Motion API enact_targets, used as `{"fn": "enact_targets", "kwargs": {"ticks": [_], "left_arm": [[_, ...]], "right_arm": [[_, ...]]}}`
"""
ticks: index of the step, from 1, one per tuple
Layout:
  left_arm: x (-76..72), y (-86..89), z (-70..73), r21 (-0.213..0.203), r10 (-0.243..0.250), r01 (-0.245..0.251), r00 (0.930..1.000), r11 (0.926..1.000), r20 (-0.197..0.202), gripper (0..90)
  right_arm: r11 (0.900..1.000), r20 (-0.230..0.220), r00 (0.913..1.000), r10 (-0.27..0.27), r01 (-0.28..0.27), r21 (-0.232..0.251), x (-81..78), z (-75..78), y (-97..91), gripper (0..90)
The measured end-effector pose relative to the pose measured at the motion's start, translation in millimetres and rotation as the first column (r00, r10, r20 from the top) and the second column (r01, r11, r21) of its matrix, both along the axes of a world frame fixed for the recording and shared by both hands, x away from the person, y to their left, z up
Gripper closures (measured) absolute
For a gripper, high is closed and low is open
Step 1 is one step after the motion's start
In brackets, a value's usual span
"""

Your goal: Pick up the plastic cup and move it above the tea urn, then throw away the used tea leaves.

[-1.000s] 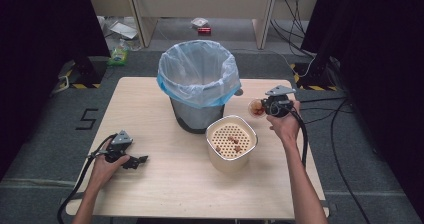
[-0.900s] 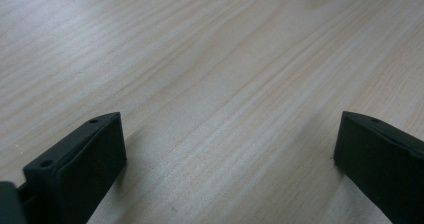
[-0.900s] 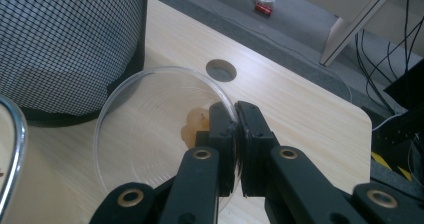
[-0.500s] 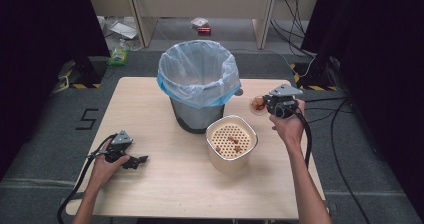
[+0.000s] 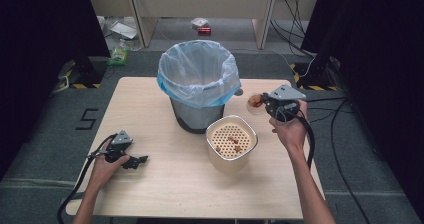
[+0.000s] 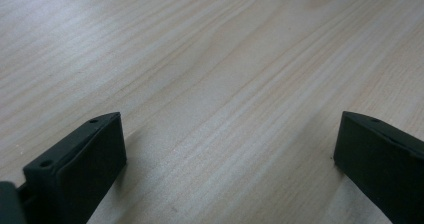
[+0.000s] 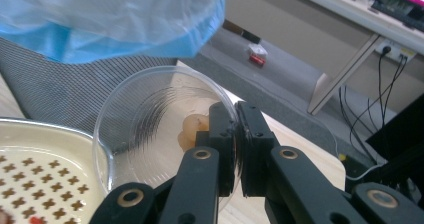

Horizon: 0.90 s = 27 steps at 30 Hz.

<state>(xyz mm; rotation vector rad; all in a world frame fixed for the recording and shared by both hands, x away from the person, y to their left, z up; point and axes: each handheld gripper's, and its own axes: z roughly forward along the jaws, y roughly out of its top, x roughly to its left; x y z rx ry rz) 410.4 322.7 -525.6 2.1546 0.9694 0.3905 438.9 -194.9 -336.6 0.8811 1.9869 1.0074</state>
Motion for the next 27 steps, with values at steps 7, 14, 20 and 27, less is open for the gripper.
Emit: {"fn": "enact_targets", "kwargs": {"ticks": [7,14,20,27], "left_arm": [[0.0,0.0,0.0,0.000,0.000,0.000,1.0000,1.0000,0.000,0.0],[0.0,0.0,0.0,0.000,0.000,0.000,1.0000,1.0000,0.000,0.0],[0.0,0.0,0.0,0.000,0.000,0.000,1.0000,1.0000,0.000,0.0],[-0.1,0.0,0.0,0.000,0.000,0.000,1.0000,1.0000,0.000,0.0]], "right_arm": [[0.9995,0.054,0.9981,0.030,-0.029,-0.016,-15.4,2.6,9.6,86.7],[0.9969,0.143,0.9882,0.056,-0.047,-0.063,-32.1,-1.3,23.2,86.7],[0.9875,0.261,0.9618,0.083,-0.044,-0.152,-44.7,-8.3,33.5,86.8],[0.9741,0.386,0.9156,0.114,-0.026,-0.224,-60.2,-12.7,44.0,87.0]]}}
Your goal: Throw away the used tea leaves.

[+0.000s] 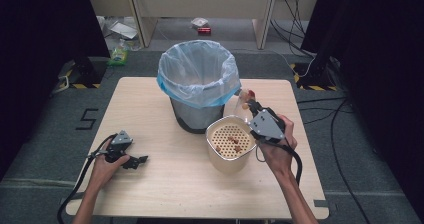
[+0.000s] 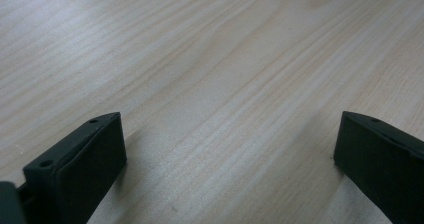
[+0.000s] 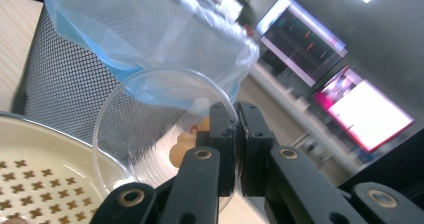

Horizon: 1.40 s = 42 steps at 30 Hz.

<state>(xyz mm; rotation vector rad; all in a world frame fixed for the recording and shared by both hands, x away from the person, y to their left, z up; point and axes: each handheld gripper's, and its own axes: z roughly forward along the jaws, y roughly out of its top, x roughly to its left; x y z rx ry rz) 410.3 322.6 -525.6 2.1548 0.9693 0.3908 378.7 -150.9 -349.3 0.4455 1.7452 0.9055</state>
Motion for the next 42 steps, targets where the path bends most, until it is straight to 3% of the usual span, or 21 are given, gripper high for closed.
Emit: {"fn": "enact_targets", "kwargs": {"ticks": [1,2,3,7,8,11,12,13,14,15,16,19,22,24,25,27,33,37,40,42], "left_arm": [[0.0,0.0,0.0,0.000,0.000,0.000,1.0000,1.0000,0.000,0.0],[0.0,0.0,0.0,0.000,0.000,0.000,1.0000,1.0000,0.000,0.0],[0.0,0.0,0.0,0.000,0.000,0.000,1.0000,1.0000,0.000,0.0],[0.0,0.0,0.0,0.000,0.000,0.000,1.0000,1.0000,0.001,0.0],[0.0,0.0,-0.1,-0.001,0.000,0.000,1.0000,1.0000,0.001,0.0],[-0.1,-0.1,-0.1,-0.001,0.002,-0.002,1.0000,1.0000,0.001,0.0],[-0.1,-0.1,-0.1,-0.001,0.002,-0.002,1.0000,1.0000,0.001,0.0],[-0.2,-0.1,-0.1,-0.001,0.002,-0.002,1.0000,1.0000,0.001,0.0],[-0.2,-0.1,-0.1,-0.001,0.002,-0.002,1.0000,1.0000,0.001,0.0],[-0.2,-0.1,-0.1,-0.001,0.002,-0.002,1.0000,1.0000,0.001,0.0],[-0.2,-0.1,-0.1,-0.001,0.002,-0.002,1.0000,1.0000,0.001,0.0],[-0.3,-0.1,-0.1,-0.001,0.003,-0.003,1.0000,1.0000,0.001,0.0],[-0.4,-0.1,-0.1,-0.001,0.003,-0.003,1.0000,1.0000,0.001,0.0],[-0.4,-0.1,-0.1,-0.001,0.003,-0.003,1.0000,1.0000,0.001,0.0],[-0.5,-0.2,-0.1,-0.002,0.003,-0.003,1.0000,1.0000,0.001,0.0],[-0.5,-0.1,-0.1,-0.001,0.004,-0.004,1.0000,1.0000,0.001,0.0],[-0.6,-0.1,-0.1,-0.001,0.004,-0.004,1.0000,1.0000,0.001,0.0],[-0.6,-0.1,-0.1,-0.001,0.004,-0.004,1.0000,1.0000,0.001,0.0],[-0.6,-0.1,-0.1,-0.001,0.004,-0.004,1.0000,1.0000,0.001,0.0],[-0.6,-0.1,-0.1,-0.001,0.004,-0.004,1.0000,1.0000,0.001,0.0]], "right_arm": [[0.9998,0.049,0.9988,0.002,-0.001,-0.022,-5.0,-3.1,3.3,87.0],[0.9998,0.049,0.9988,0.002,-0.001,-0.022,-5.0,-3.1,3.3,87.0],[0.9988,0.078,0.9970,-0.004,0.008,-0.048,-7.6,-5.5,5.3,87.1],[0.9880,0.187,0.9822,-0.014,0.042,-0.149,-13.9,-16.2,12.3,87.1],[0.9812,0.222,0.9749,-0.012,0.054,-0.185,-15.2,-21.9,15.5,87.1],[0.9744,0.266,0.9639,-0.005,0.065,-0.215,-15.2,-28.4,17.7,87.2],[0.9685,0.291,0.9567,0.003,0.070,-0.239,-15.1,-30.0,18.0,87.3],[0.9685,0.291,0.9567,0.003,0.070,-0.239,-15.1,-30.0,18.0,87.3],[0.9654,0.325,0.9457,0.013,0.073,-0.250,-17.1,-31.8,19.0,87.3],[0.9654,0.325,0.9457,0.013,0.073,-0.250,-17.1,-31.8,19.0,87.3],[0.9607,0.358,0.9335,0.026,0.075,-0.267,-20.1,-32.0,21.1,87.4],[0.9547,0.372,0.9278,0.034,0.080,-0.287,-20.3,-33.1,21.9,87.4],[0.9577,0.417,0.9078,0.048,0.077,-0.277,-25.8,-32.9,23.1,87.6],[0.9568,0.409,0.9111,0.051,0.073,-0.282,-24.3,-33.9,23.1,87.6],[0.9610,0.406,0.9130,0.042,0.074,-0.266,-22.6,-34.3,22.0,87.6],[0.9600,0.438,0.8979,0.040,0.087,-0.266,-23.1,-34.6,22.9,87.6],[0.9579,0.435,0.8996,0.039,0.091,-0.272,-18.1,-42.4,28.3,87.6],[0.9504,0.443,0.8951,0.053,0.090,-0.297,-17.4,-47.8,31.7,87.6],[0.9496,0.470,0.8810,0.052,0.102,-0.296,-19.3,-50.2,32.0,87.6],[0.9481,0.465,0.8837,0.054,0.101,-0.301,-18.7,-50.5,31.9,87.6]]}}
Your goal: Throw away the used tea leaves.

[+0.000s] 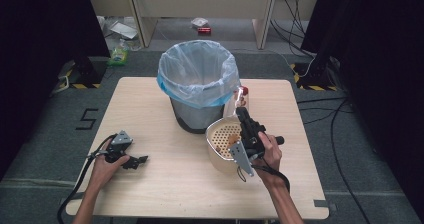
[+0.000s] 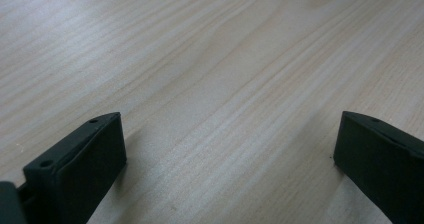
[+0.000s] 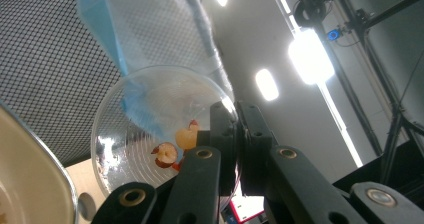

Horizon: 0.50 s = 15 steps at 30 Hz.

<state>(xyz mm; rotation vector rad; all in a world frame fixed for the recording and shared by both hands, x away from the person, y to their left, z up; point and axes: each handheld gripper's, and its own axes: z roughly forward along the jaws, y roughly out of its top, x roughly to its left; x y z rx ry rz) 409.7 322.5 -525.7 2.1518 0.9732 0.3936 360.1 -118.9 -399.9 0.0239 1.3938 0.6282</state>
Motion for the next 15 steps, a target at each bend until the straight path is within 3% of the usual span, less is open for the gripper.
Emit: {"fn": "enact_targets", "kwargs": {"ticks": [2,7,11,12,14,15], "left_arm": [[-0.1,0.0,0.0,0.000,0.000,0.000,1.0000,1.0000,0.000,0.0],[-0.3,0.0,0.0,0.001,0.001,-0.001,1.0000,1.0000,0.000,0.0],[-0.4,0.0,0.0,0.000,0.002,-0.002,1.0000,1.0000,0.000,0.0],[-0.4,-0.1,0.0,0.000,0.002,-0.002,1.0000,1.0000,0.000,0.0],[-0.4,0.0,0.0,0.001,0.002,-0.002,1.0000,1.0000,0.000,0.0],[-0.4,0.0,0.0,0.000,0.002,-0.002,1.0000,1.0000,0.000,0.0]], "right_arm": [[0.9994,-0.009,1.0000,0.001,-0.001,0.033,0.4,-2.7,-2.0,87.6],[0.9998,0.007,1.0000,0.006,-0.006,0.020,-1.7,-10.4,-1.1,87.6],[0.9989,0.055,0.9985,0.007,-0.004,-0.046,-6.5,-18.6,1.2,87.6],[0.9956,0.057,0.9984,-0.003,0.009,-0.093,-7.2,-21.7,2.3,87.6],[0.9929,0.055,0.9985,-0.006,0.013,-0.119,-7.4,-28.0,1.3,87.6],[0.9941,0.051,0.9987,0.000,0.005,-0.109,-8.4,-28.6,0.3,87.6]]}}
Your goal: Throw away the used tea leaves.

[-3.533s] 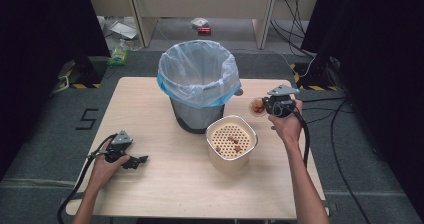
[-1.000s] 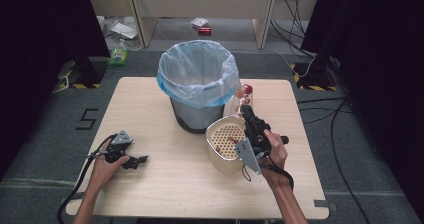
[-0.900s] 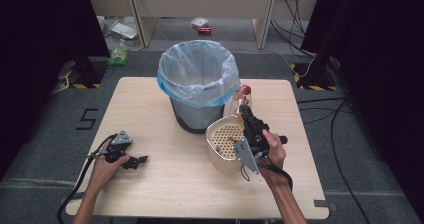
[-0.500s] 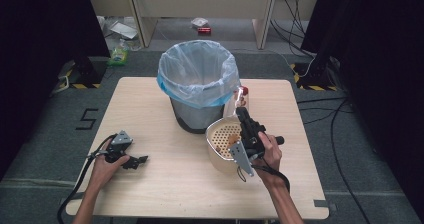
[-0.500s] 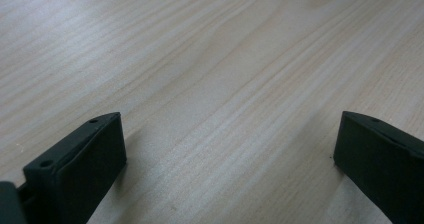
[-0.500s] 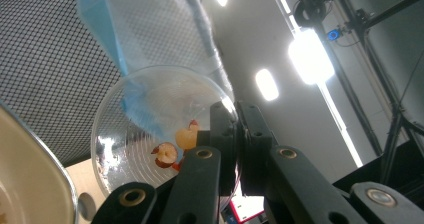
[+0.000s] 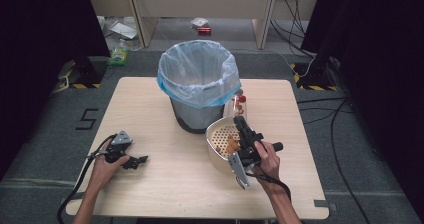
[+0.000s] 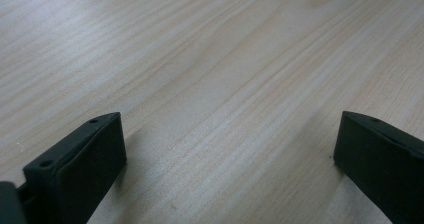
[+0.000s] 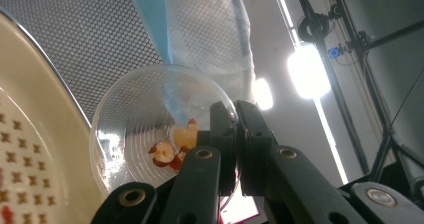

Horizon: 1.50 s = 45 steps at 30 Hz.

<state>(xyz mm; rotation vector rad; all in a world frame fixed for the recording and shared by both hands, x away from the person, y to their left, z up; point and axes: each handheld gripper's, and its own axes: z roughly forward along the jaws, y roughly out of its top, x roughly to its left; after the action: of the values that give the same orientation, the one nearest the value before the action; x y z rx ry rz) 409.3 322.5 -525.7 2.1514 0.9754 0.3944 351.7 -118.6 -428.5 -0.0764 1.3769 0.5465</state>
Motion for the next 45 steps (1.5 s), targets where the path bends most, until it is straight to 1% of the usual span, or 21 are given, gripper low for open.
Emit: {"fn": "enact_targets", "kwargs": {"ticks": [2,4,6,8,10,12,14,16,17,18,19,20,21,25,30,36,41,42,43,44,45], "left_arm": [[0.0,0.0,0.0,0.000,0.000,0.000,1.0000,1.0000,0.000,0.0],[0.0,0.0,0.0,0.000,0.000,0.000,1.0000,1.0000,0.000,0.0],[0.0,0.0,0.0,0.000,0.000,0.000,1.0000,1.0000,0.000,0.0],[0.0,0.0,0.0,0.000,0.000,0.000,1.0000,1.0000,0.000,0.0],[0.0,0.0,0.0,0.000,0.000,0.000,1.0000,1.0000,0.000,0.0],[0.0,0.0,0.0,0.000,0.000,0.000,1.0000,1.0000,0.000,0.0],[0.0,0.0,0.0,0.000,0.000,0.000,1.0000,1.0000,0.000,0.0],[0.0,0.0,0.0,0.000,0.000,0.000,1.0000,1.0000,0.000,0.0],[0.0,0.0,0.0,0.000,0.000,0.000,1.0000,1.0000,0.000,0.0],[0.0,0.0,0.0,0.000,0.000,0.000,1.0000,1.0000,0.000,0.0],[0.0,0.0,0.0,0.000,0.000,0.000,1.0000,1.0000,0.000,0.0],[-0.1,0.0,0.0,0.000,0.000,0.000,1.0000,1.0000,0.000,0.0],[0.0,0.0,0.0,0.000,0.000,0.000,1.0000,1.0000,0.000,0.0],[-0.1,0.0,0.0,-0.001,0.001,-0.001,1.0000,1.0000,0.000,0.0],[-0.1,0.0,0.0,0.000,0.000,0.000,1.0000,1.0000,0.000,0.0],[-0.1,0.0,0.0,0.000,0.000,0.000,1.0000,1.0000,0.000,0.0],[-0.1,0.0,0.0,0.000,0.000,0.000,1.0000,1.0000,0.000,0.0],[-0.1,0.0,0.0,0.000,0.000,0.000,1.0000,1.0000,0.000,0.0],[-0.1,0.0,0.0,0.000,0.001,-0.001,1.0000,1.0000,0.000,0.0],[-0.1,-0.1,-0.1,-0.002,0.001,-0.001,1.0000,1.0000,0.000,0.0],[-0.1,0.0,0.0,0.000,0.000,0.000,1.0000,1.0000,0.000,0.0]], "right_arm": [[0.9998,-0.015,0.9999,-0.003,0.004,0.018,0.3,-0.6,-1.1,87.6],[0.9999,-0.006,1.0000,0.003,-0.003,0.012,-1.3,0.6,-0.8,87.6],[0.9991,-0.003,1.0000,0.002,-0.002,0.042,-0.9,3.7,-2.3,87.6],[0.9998,-0.002,1.0000,-0.004,0.005,0.018,-0.5,3.5,-3.1,87.6],[0.9992,0.005,1.0000,0.007,-0.007,0.039,-2.7,4.0,-3.2,87.6],[0.9999,0.005,0.9999,-0.012,0.012,0.006,-1.4,2.9,-4.6,87.6],[0.9999,0.025,0.9996,-0.015,0.015,-0.003,-3.1,2.9,-7.7,87.7],[0.9999,0.018,0.9997,-0.014,0.014,0.001,-2.9,3.2,-8.4,87.7],[0.9997,0.033,0.9994,0.005,-0.006,0.025,-6.7,5.5,-8.4,87.7],[0.9998,0.024,0.9996,-0.017,0.017,-0.008,-3.0,6.7,-9.5,87.7],[0.9998,0.024,0.9996,-0.017,0.017,-0.008,-3.0,6.7,-9.5,87.7],[0.9996,0.024,0.9997,-0.010,0.009,0.028,-3.6,6.9,-10.1,87.7],[0.9999,0.034,0.9994,0.002,-0.003,0.016,-5.6,8.8,-9.4,87.7],[1.0000,0.006,0.9999,-0.009,0.009,-0.004,-3.7,7.3,-7.7,87.7],[0.9997,-0.013,0.9999,-0.006,0.006,0.022,-4.0,11.1,-9.0,87.7],[0.9997,0.003,1.0000,0.000,0.000,0.025,-8.1,15.4,-9.5,87.6],[0.9976,-0.035,0.9993,0.011,-0.008,0.069,-7.3,20.2,-8.8,87.5],[0.9951,-0.074,0.9970,0.020,-0.013,0.098,-6.2,22.4,-8.3,87.5],[0.9951,-0.074,0.9970,0.020,-0.013,0.098,-6.2,22.4,-8.3,87.5],[0.9900,-0.124,0.9917,0.032,-0.014,0.141,-4.5,25.6,-9.1,87.5],[0.9900,-0.124,0.9917,0.032,-0.014,0.141,-4.5,25.6,-9.1,87.5]]}}
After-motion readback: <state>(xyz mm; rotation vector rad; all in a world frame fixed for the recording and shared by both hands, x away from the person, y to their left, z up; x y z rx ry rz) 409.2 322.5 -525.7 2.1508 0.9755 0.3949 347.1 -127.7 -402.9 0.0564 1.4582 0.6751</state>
